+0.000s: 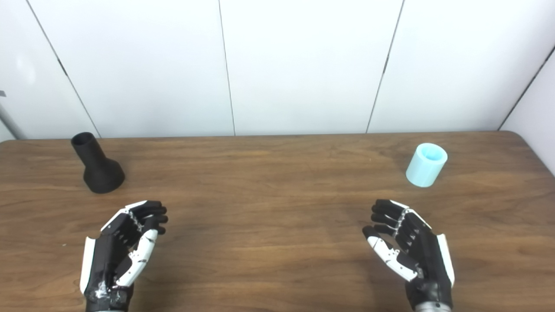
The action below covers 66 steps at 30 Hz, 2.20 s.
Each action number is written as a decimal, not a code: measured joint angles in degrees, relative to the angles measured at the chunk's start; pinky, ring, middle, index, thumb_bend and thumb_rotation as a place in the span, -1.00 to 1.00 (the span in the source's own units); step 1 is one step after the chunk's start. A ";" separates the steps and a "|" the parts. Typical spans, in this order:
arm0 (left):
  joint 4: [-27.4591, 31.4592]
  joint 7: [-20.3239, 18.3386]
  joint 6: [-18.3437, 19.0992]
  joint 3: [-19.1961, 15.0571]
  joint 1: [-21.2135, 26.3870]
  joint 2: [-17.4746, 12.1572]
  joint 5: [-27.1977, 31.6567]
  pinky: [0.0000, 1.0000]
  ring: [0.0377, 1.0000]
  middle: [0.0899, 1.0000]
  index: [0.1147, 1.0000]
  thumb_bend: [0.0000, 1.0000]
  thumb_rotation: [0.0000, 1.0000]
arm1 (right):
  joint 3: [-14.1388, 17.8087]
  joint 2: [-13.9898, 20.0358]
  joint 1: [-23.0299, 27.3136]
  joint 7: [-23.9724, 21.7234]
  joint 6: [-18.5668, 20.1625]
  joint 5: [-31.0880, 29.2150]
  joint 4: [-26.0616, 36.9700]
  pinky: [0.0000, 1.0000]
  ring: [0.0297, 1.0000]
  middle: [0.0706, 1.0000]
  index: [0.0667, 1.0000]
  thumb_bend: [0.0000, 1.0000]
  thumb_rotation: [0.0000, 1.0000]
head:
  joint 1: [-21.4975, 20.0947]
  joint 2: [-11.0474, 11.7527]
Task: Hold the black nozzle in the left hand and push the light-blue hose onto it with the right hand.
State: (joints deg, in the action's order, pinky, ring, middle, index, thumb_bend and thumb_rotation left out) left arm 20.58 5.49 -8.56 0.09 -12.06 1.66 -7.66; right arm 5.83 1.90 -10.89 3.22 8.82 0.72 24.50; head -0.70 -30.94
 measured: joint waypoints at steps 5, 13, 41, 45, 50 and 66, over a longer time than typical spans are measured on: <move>0.01 -0.06 0.00 0.03 0.00 -0.01 -0.02 0.05 0.17 0.20 0.16 -0.43 -0.42 | 0.00 0.01 0.00 -0.05 0.00 -0.09 0.00 0.29 0.35 0.32 0.27 -0.49 -1.00 | 0.00 0.00; 0.01 0.06 0.64 0.01 0.00 0.00 -0.27 0.06 0.18 0.20 0.15 -0.41 -0.38 | 0.01 0.00 0.00 -0.13 0.00 -0.22 0.00 0.26 0.33 0.31 0.25 -0.48 -1.00 | 0.00 0.00; -2.83 8.73 -0.65 3.11 -0.08 1.35 -10.50 0.16 0.36 0.36 0.31 0.22 -0.46 | 4.24 1.50 0.27 -1.59 0.06 -4.39 -1.22 0.15 0.32 0.33 0.26 -0.62 -0.88 | 17.84 -0.70; -2.53 10.10 -0.27 1.55 0.08 1.42 -8.85 0.58 0.66 0.65 0.62 0.44 -0.49 | 4.39 2.29 0.27 -1.78 0.05 -4.54 -1.28 0.12 0.31 0.33 0.26 -0.65 -0.88 | 19.42 -0.79; -3.82 10.23 0.04 -2.46 0.80 0.47 -8.75 0.62 0.78 0.83 0.84 0.56 -0.45 | 5.08 3.76 0.24 -2.52 -0.48 -5.29 -3.04 0.15 0.33 0.34 0.26 -0.63 -0.77 | 21.62 -0.53; 0.24 9.32 10.30 -15.12 4.79 -5.47 -10.70 0.63 0.77 0.81 0.87 0.73 -0.35 | 7.00 4.38 1.64 -2.41 2.06 -8.81 -4.94 0.17 0.30 0.29 0.19 -0.31 -0.12 | 26.63 0.00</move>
State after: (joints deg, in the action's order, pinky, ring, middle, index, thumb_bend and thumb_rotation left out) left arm 20.82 14.81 1.74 -15.03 -7.27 -3.81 -18.35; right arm 12.83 6.28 -9.25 0.81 10.88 -8.09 19.57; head 25.93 -30.94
